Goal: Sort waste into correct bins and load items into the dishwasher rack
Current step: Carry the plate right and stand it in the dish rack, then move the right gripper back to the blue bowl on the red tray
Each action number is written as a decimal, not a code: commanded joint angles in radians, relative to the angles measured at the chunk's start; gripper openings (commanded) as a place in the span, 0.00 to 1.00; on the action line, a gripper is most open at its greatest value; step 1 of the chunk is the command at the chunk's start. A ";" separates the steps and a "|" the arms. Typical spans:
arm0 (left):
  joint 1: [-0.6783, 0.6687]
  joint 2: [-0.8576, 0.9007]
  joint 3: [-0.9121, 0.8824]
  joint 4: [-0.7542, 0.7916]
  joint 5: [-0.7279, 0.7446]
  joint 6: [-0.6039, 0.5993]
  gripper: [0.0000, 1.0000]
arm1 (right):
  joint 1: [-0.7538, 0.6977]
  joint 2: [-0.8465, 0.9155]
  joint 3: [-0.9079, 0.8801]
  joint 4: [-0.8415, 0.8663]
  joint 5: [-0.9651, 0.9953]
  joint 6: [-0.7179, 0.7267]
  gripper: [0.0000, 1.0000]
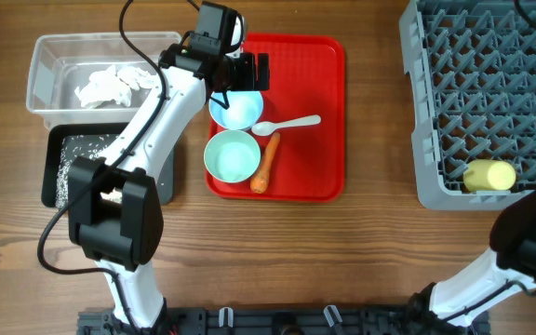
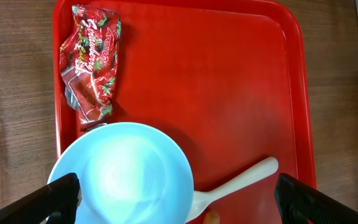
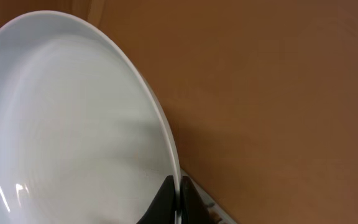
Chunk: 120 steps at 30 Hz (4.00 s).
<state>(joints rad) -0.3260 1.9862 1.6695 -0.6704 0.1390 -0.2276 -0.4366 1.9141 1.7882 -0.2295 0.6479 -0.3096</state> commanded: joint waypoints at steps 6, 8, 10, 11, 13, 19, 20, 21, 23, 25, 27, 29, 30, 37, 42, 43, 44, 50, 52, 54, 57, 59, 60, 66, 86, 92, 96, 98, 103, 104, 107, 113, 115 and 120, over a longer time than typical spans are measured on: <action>-0.004 0.013 0.012 0.001 0.005 -0.013 1.00 | -0.040 0.089 -0.010 0.080 -0.169 -0.187 0.04; -0.004 0.013 0.012 0.001 0.005 -0.013 1.00 | -0.040 0.109 -0.010 0.100 -0.199 -0.240 0.04; -0.004 0.013 0.012 0.001 0.005 -0.013 1.00 | -0.040 0.127 -0.010 0.111 -0.238 -0.279 0.04; -0.004 0.013 0.012 0.001 0.005 -0.013 1.00 | -0.040 0.135 -0.010 0.113 -0.250 -0.298 0.04; -0.004 0.013 0.012 0.001 0.005 -0.013 1.00 | -0.040 0.158 -0.010 0.126 -0.261 -0.340 0.04; -0.004 0.013 0.012 0.001 0.005 -0.013 1.00 | -0.040 0.206 -0.010 0.150 -0.262 -0.388 0.04; -0.004 0.013 0.012 0.001 0.005 -0.013 1.00 | -0.041 0.218 -0.010 0.159 -0.262 -0.396 0.04; -0.004 0.013 0.012 0.001 0.005 -0.013 1.00 | -0.041 0.223 -0.010 0.166 -0.262 -0.398 0.04; -0.004 0.013 0.012 0.001 0.005 -0.013 1.00 | -0.041 0.226 -0.010 0.166 -0.273 -0.396 0.04; -0.004 0.013 0.012 0.001 0.005 -0.013 1.00 | -0.040 0.226 -0.010 0.165 -0.293 -0.394 0.24; -0.004 0.013 0.012 0.001 0.005 -0.013 1.00 | -0.035 0.226 -0.010 0.165 -0.313 -0.393 0.83; -0.004 0.013 0.012 0.001 0.005 -0.013 1.00 | -0.032 0.226 -0.010 0.166 -0.314 -0.373 1.00; -0.004 0.013 0.012 0.001 0.005 -0.013 1.00 | -0.032 0.226 -0.010 0.166 -0.314 -0.349 1.00; -0.004 0.013 0.012 0.001 0.005 -0.013 1.00 | -0.032 0.148 -0.008 0.188 -0.310 -0.151 1.00; -0.004 0.013 0.012 0.001 0.005 -0.013 1.00 | -0.031 0.006 -0.006 0.182 -0.337 0.101 1.00; -0.004 0.013 0.012 0.001 0.005 -0.013 1.00 | -0.031 -0.023 -0.006 0.169 -0.367 0.140 1.00; -0.004 0.013 0.012 0.001 0.005 -0.013 1.00 | -0.028 -0.071 -0.006 0.139 -0.441 0.193 1.00; -0.004 0.013 0.012 0.001 0.005 -0.013 1.00 | 0.004 -0.257 -0.006 -0.064 -0.898 0.430 1.00; -0.004 0.013 0.012 0.001 0.005 -0.013 1.00 | 0.025 -0.282 -0.006 -0.141 -1.069 0.462 1.00; -0.004 0.013 0.012 0.001 0.005 -0.013 1.00 | 0.047 -0.287 -0.006 -0.230 -1.223 0.476 1.00; -0.004 0.013 0.012 0.001 0.005 -0.013 1.00 | 0.089 -0.280 -0.011 -0.367 -1.340 0.473 1.00; -0.004 0.013 0.012 0.001 0.005 -0.013 1.00 | 0.117 -0.273 -0.014 -0.427 -1.357 0.468 1.00; -0.004 0.013 0.012 0.000 0.005 -0.013 1.00 | 0.131 -0.269 -0.014 -0.451 -1.356 0.466 1.00; -0.004 0.013 0.012 0.001 0.005 -0.013 1.00 | 0.260 -0.254 -0.014 -0.620 -1.235 0.414 1.00; 0.012 -0.030 0.018 -0.032 0.018 0.011 1.00 | 0.545 -0.129 -0.014 -0.708 -1.059 0.521 1.00; 0.060 -0.199 0.033 -0.062 -0.007 0.007 1.00 | 0.551 -0.128 -0.014 -0.713 -1.059 0.522 1.00; 0.107 -0.328 0.033 -0.121 -0.047 -0.020 1.00 | 0.566 -0.119 -0.014 -0.677 -1.049 0.593 0.99; 0.138 -0.375 0.033 -0.154 -0.063 -0.038 1.00 | 0.586 -0.108 -0.014 -0.642 -1.009 0.635 0.98; 0.233 -0.440 0.033 -0.272 -0.062 -0.064 1.00 | 0.701 -0.033 -0.014 -0.556 -0.958 0.710 0.96; 0.242 -0.439 0.032 -0.284 -0.061 -0.074 1.00 | 0.726 -0.015 -0.014 -0.543 -0.957 0.713 0.95; 0.251 -0.430 0.032 -0.304 -0.063 -0.072 1.00 | 0.787 0.043 -0.014 -0.521 -0.901 0.746 0.95; 0.251 -0.419 0.032 -0.307 -0.063 -0.072 1.00 | 0.863 0.164 -0.014 -0.478 -0.884 0.800 0.91; 0.251 -0.418 0.032 -0.311 -0.063 -0.072 1.00 | 0.870 0.184 -0.014 -0.468 -0.883 0.815 0.88; 0.251 -0.407 0.032 -0.319 -0.063 -0.072 1.00 | 0.871 0.201 -0.014 -0.450 -0.861 0.833 0.71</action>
<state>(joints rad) -0.0792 1.5627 1.7046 -0.9878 0.0864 -0.2874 0.4370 2.1002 1.7744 -0.6926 -0.2550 0.4919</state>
